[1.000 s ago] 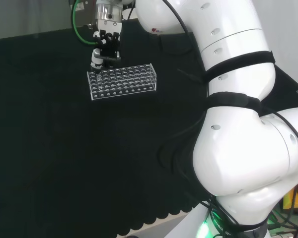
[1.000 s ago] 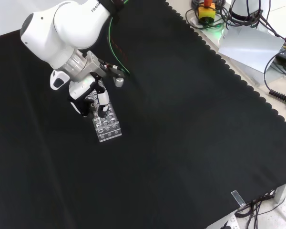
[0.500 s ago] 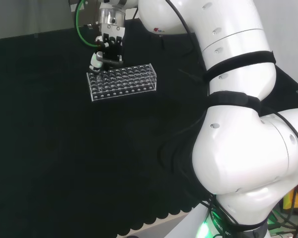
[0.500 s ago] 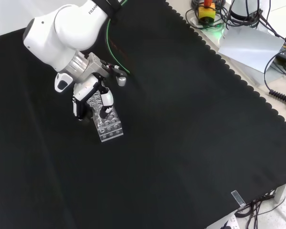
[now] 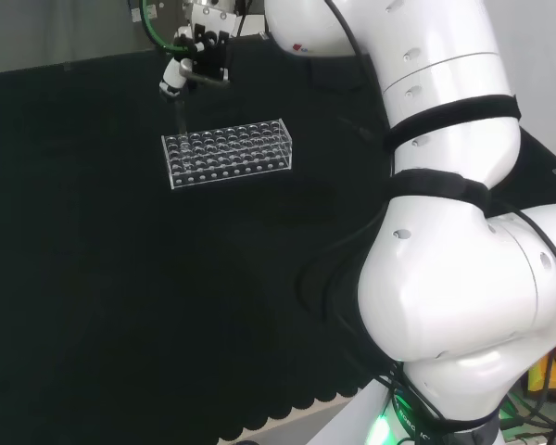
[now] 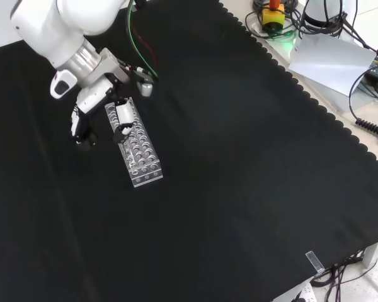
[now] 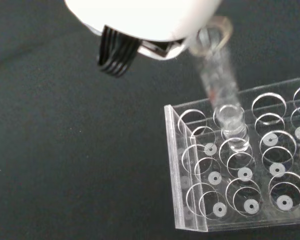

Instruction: Put the test tube back in the rack.

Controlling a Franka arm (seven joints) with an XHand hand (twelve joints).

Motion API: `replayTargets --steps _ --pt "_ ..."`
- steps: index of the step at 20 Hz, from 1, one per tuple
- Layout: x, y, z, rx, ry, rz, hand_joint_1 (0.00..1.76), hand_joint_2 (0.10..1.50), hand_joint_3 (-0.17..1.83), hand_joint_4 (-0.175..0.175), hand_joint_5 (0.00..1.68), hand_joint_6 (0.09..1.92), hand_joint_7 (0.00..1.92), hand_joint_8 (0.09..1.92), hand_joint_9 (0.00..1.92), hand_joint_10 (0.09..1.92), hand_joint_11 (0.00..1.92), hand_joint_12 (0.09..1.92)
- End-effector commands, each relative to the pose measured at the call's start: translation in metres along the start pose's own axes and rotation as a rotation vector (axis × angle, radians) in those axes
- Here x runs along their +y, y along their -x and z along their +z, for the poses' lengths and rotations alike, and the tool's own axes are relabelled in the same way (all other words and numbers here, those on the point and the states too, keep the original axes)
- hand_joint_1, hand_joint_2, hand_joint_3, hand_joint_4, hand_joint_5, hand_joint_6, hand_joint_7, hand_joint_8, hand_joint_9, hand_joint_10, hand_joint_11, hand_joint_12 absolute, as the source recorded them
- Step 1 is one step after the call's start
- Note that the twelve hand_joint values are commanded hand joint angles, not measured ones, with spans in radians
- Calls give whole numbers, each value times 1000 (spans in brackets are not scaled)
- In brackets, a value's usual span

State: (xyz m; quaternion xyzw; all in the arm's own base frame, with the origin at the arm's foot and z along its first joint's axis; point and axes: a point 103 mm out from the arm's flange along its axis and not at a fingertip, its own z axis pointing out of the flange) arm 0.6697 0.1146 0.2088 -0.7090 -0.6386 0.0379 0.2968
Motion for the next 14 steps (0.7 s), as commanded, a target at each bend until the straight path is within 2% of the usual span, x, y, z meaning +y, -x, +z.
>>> replayTargets --steps 1,9,14 --pt "-63 17 -27 18 -26 -32 1122 523 804 -59 494 718 576 913 713 832 417 1465" --pt "-111 17 -87 2 54 -51 1111 534 779 -55 493 692 559 917 693 847 395 1477" --pt "-136 24 -106 -6 85 -44 1106 538 774 -52 487 683 552 917 689 849 389 1479"
